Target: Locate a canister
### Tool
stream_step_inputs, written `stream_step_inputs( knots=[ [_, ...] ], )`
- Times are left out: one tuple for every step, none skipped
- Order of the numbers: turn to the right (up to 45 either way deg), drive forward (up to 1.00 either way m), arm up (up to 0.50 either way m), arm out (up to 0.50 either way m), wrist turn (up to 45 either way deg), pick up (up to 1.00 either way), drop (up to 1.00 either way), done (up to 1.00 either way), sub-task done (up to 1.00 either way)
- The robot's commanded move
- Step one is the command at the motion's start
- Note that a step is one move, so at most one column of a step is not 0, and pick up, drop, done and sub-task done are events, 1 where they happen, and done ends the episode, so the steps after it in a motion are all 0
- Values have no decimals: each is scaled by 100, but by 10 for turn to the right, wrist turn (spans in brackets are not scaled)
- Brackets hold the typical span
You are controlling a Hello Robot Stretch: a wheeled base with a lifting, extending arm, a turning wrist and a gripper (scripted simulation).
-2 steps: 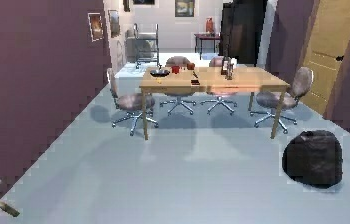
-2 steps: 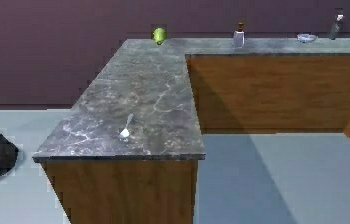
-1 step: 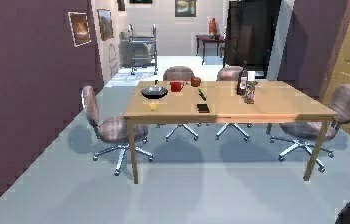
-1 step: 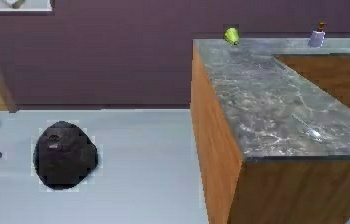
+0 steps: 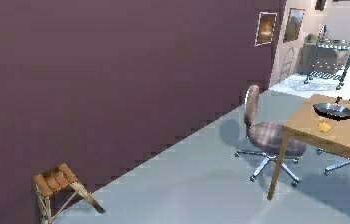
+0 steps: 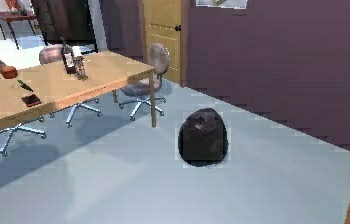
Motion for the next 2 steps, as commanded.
stream_step_inputs(
  knots=[
    [-180, 0, 0, 0, 0, 0, 0, 0, 0],
    [0, 30, 0, 0, 0, 0, 0, 0, 0]
  ],
)
